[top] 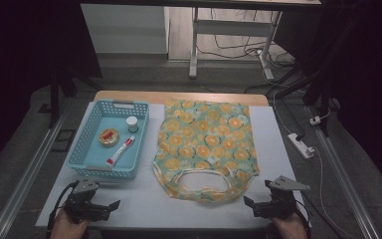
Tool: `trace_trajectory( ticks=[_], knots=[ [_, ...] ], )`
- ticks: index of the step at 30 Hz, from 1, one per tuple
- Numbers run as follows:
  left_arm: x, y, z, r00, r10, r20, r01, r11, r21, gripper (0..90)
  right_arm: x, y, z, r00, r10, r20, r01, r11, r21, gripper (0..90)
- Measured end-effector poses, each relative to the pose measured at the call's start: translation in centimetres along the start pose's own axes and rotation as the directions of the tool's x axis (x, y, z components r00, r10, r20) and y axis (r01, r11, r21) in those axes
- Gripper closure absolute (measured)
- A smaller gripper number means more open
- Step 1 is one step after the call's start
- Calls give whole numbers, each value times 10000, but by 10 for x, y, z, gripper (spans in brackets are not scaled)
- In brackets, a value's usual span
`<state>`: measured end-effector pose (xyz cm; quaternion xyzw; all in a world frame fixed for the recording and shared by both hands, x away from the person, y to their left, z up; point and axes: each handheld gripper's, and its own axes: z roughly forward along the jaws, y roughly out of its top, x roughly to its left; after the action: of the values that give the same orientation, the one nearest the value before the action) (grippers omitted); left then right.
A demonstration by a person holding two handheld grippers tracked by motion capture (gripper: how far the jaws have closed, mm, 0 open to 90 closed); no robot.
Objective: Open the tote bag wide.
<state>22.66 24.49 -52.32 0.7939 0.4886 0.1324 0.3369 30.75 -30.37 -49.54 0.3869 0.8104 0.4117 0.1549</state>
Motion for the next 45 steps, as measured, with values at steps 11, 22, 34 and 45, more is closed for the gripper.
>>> trace_trajectory(
  ticks=[11,22,34,45],
  knots=[
    [1,0,-1,9994,-181,282,184,9998,-104,6,0,0,2,9999,-33,-167,36,9998,192,0],
    [2,-1,-1,9987,-176,469,179,9998,-65,5,1,1,4,9997,-168,-178,175,9990,404,0],
    [3,0,0,9984,-235,510,235,9997,2,6,4,6,3,9988,-422,-261,434,9979,490,0],
    [3,0,1,9985,-194,522,190,9998,89,6,6,13,-1,9970,-723,-274,728,9972,191,0]
  ],
)
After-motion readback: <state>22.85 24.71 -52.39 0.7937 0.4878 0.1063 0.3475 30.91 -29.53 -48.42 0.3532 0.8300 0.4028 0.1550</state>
